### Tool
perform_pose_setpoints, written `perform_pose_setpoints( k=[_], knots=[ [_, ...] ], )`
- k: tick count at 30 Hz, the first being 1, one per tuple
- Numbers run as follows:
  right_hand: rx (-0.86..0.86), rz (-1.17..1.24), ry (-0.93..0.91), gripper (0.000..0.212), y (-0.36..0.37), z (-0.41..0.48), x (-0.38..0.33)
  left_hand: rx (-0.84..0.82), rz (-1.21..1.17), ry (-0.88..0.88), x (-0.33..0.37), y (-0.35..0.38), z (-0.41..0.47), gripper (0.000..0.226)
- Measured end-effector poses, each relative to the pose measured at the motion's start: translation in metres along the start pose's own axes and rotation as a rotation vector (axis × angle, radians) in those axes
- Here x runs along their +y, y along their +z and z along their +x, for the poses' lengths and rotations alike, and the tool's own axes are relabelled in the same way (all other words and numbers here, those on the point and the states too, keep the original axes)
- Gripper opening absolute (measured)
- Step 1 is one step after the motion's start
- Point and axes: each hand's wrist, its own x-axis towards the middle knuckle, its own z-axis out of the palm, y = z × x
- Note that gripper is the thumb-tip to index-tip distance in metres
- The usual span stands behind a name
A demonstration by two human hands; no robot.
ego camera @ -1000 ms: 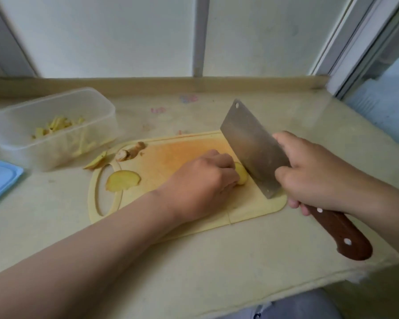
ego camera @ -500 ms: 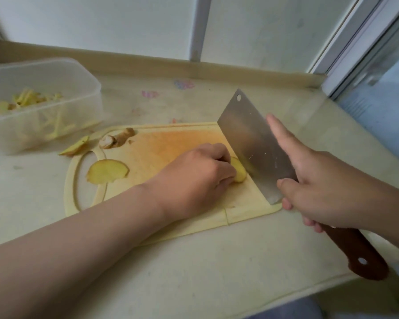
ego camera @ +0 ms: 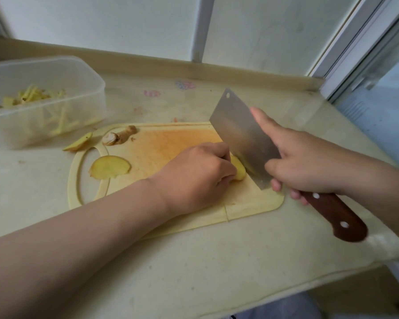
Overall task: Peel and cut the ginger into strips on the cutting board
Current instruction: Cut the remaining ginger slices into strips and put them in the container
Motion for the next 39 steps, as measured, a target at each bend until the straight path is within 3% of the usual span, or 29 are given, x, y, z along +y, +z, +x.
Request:
perform_pose_setpoints(
  k=[8,21,25,31,39],
  knots=[
    [0.239,0.128,-0.051,0.102,0.026,-0.025,0.011,-0.010,-0.017,-0.017,0.001,-0.001,-0.003,0.027],
    [0.014,-0.058,-0.010,0.103,0.007,-0.012,-0.001,-0.009,-0.007,-0.005,0.000,0.000,-0.001,0.028],
    [0.076,-0.037,-0.025,0.106,0.013,0.006,-0.009,-0.019,-0.008,0.025,0.003,-0.004,-0.001,0.037],
    [0.254,0.070,-0.100,0.103,0.032,-0.023,0.007,-0.010,0.006,-0.013,0.002,-0.003,-0.004,0.026],
    [0.112,-0.039,-0.074,0.102,0.019,-0.021,0.002,0.009,0.042,0.002,0.001,-0.002,-0.003,0.027]
  ],
)
